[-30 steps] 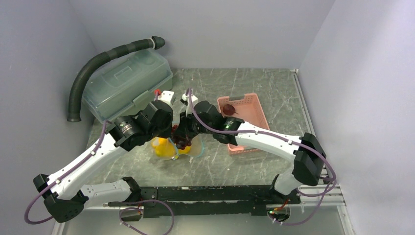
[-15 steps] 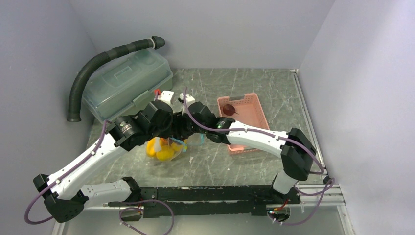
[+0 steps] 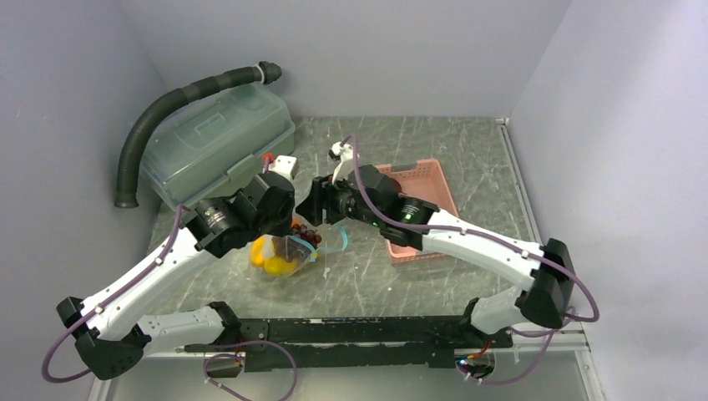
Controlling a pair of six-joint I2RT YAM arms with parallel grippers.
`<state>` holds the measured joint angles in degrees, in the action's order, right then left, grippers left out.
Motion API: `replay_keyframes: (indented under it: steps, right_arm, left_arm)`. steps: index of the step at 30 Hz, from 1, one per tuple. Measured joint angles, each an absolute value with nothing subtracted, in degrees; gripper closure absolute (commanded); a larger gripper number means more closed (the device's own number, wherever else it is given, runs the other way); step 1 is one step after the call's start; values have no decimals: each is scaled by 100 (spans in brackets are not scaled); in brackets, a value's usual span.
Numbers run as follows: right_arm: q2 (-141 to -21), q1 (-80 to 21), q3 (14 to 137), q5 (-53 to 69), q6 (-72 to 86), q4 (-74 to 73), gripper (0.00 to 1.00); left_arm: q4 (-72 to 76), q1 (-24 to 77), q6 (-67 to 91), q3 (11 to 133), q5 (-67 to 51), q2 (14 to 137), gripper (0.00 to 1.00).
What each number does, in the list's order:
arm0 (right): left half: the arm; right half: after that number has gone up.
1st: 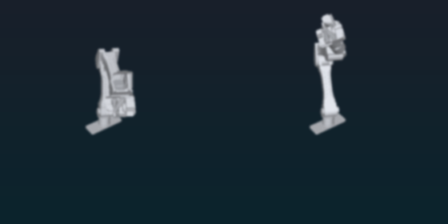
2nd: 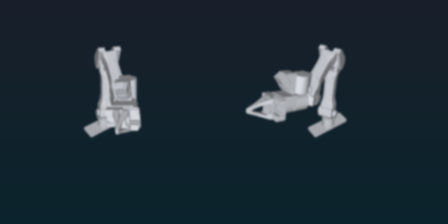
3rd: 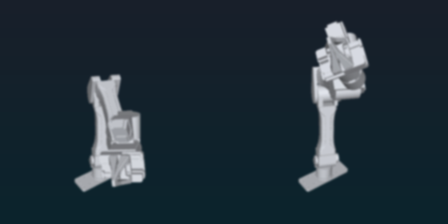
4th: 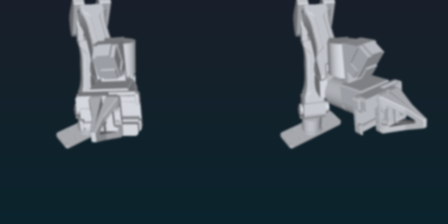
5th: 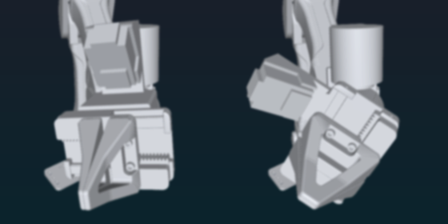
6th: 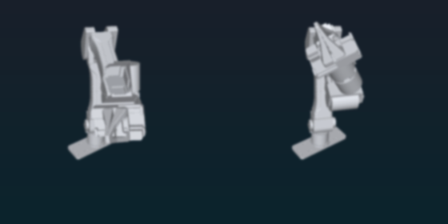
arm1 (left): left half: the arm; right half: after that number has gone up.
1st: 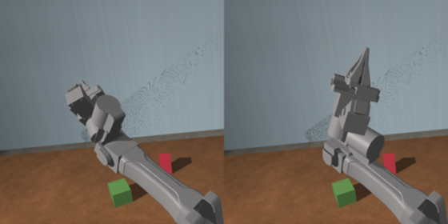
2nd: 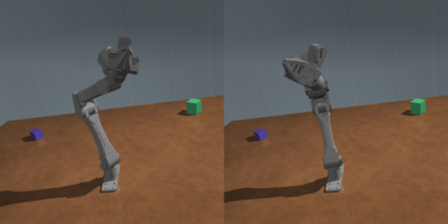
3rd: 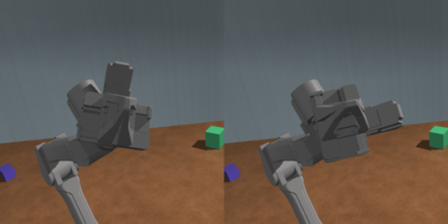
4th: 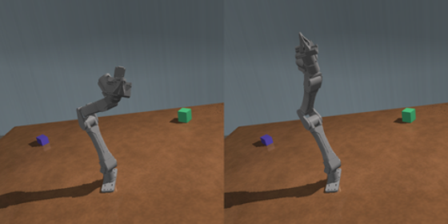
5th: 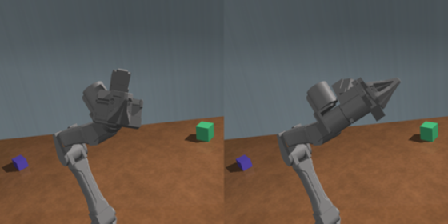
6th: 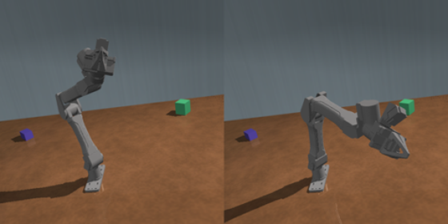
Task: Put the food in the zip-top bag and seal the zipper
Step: Place the fake fruit in the zipper food storage bag.
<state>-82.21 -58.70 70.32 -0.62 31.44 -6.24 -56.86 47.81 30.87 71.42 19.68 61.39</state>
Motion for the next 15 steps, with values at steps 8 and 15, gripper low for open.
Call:
replay_keyframes:
  steps: [8,15]
  right_arm:
    - [-7502,-5896,6901,-862,2956,-1170,37]
    - [-7142,-5872,6840,-1944,2714,-1942,35]
  left_arm:
    - [-5686,4781,3085,7142,1968,6139,91]
    - [-5686,4781,3085,7142,1957,6139,91]
